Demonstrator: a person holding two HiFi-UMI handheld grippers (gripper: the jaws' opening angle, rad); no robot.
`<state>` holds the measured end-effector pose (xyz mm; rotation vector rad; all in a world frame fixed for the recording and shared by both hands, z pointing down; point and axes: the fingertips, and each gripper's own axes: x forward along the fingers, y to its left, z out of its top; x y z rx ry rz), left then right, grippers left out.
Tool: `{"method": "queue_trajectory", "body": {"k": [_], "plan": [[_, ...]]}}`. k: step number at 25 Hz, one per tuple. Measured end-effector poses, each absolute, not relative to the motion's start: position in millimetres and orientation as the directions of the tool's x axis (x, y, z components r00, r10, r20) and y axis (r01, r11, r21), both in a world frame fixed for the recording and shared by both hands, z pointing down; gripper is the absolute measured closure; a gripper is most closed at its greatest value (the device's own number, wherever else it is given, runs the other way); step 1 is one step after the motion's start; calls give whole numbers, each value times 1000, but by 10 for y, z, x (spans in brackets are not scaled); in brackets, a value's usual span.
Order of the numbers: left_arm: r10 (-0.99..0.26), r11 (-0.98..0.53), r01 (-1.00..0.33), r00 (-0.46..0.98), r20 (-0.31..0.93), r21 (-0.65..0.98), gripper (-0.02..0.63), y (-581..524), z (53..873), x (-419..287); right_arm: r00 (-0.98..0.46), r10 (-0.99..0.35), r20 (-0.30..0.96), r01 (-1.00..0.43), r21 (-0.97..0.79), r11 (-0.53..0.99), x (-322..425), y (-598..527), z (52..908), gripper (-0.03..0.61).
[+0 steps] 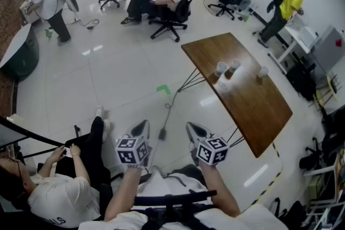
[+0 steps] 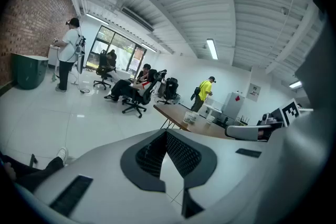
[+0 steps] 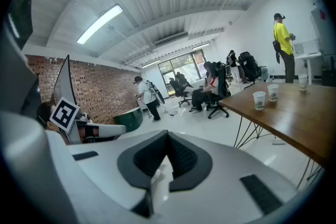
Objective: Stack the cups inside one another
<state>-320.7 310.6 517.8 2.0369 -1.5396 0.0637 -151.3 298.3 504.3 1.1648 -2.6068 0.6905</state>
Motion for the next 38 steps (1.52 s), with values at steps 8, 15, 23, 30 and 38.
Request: {"method": "queue_trajectory", "body": {"k": [8, 15, 23, 30, 38], "plan": [[-864, -168, -893, 337, 373, 417, 615, 3065, 5206, -3176, -664, -654, 362, -748, -332, 575, -1473, 2949, 5056, 569], [-848, -197, -888, 367, 383, 415, 615, 3018, 5219, -2969, -645, -670, 366, -763, -339, 550, -1278, 2954, 5072, 569], [-812, -263, -878, 425, 400, 399, 615, 2870, 5236, -2462, -604, -713, 355, -793, -352, 497, -794, 2916, 5071, 569], [-774, -318, -863, 476, 418, 393, 615, 2634, 5192, -1839, -562, -754, 339, -815, -384, 435, -177, 2751, 5031, 569], [-760, -320, -867, 475, 443, 382, 615, 2432, 5187, -1250, -560, -758, 335, -810, -415, 415, 427, 2606, 5078, 569]]}}
